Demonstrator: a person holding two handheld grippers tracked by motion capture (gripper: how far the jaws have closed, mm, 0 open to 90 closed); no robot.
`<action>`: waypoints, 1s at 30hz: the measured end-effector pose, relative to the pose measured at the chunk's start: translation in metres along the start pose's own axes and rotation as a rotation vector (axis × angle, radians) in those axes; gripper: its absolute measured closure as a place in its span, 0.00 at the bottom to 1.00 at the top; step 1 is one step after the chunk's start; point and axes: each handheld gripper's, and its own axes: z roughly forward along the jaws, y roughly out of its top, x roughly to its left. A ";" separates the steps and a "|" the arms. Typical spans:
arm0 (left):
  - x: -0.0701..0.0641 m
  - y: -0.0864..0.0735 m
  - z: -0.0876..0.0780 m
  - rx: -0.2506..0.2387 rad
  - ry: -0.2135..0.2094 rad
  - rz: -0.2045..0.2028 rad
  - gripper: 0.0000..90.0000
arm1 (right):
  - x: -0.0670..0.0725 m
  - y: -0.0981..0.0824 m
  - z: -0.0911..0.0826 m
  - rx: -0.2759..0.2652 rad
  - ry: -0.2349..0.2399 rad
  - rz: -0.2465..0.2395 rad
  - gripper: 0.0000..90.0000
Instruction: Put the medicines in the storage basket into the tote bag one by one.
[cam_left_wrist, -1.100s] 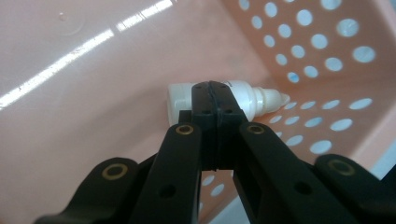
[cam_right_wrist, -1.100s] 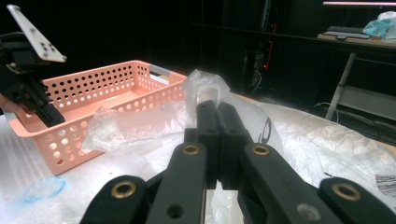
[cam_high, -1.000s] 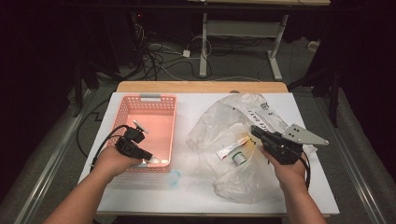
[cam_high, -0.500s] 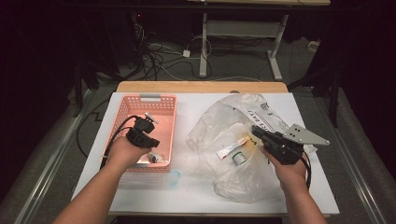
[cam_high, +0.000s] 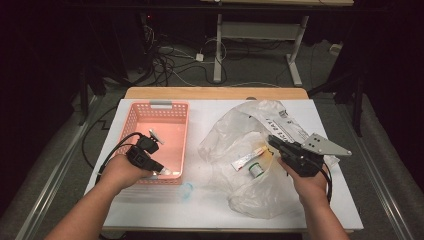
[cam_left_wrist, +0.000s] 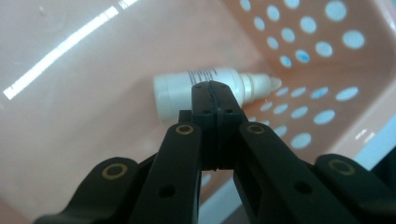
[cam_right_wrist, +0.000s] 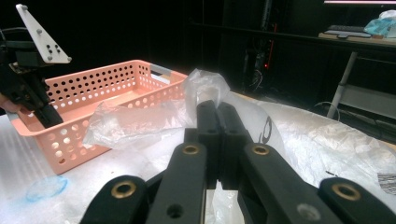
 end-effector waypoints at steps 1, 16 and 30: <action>0.000 -0.001 0.000 0.007 -0.003 -0.003 0.98 | 0.000 0.000 0.000 0.000 0.001 0.000 1.00; 0.017 0.027 0.011 0.002 -0.032 -0.061 0.98 | -0.001 0.000 -0.001 -0.002 -0.004 0.001 1.00; 0.010 0.024 -0.001 -0.041 0.051 -0.001 0.98 | 0.000 -0.001 0.001 0.004 0.001 -0.005 1.00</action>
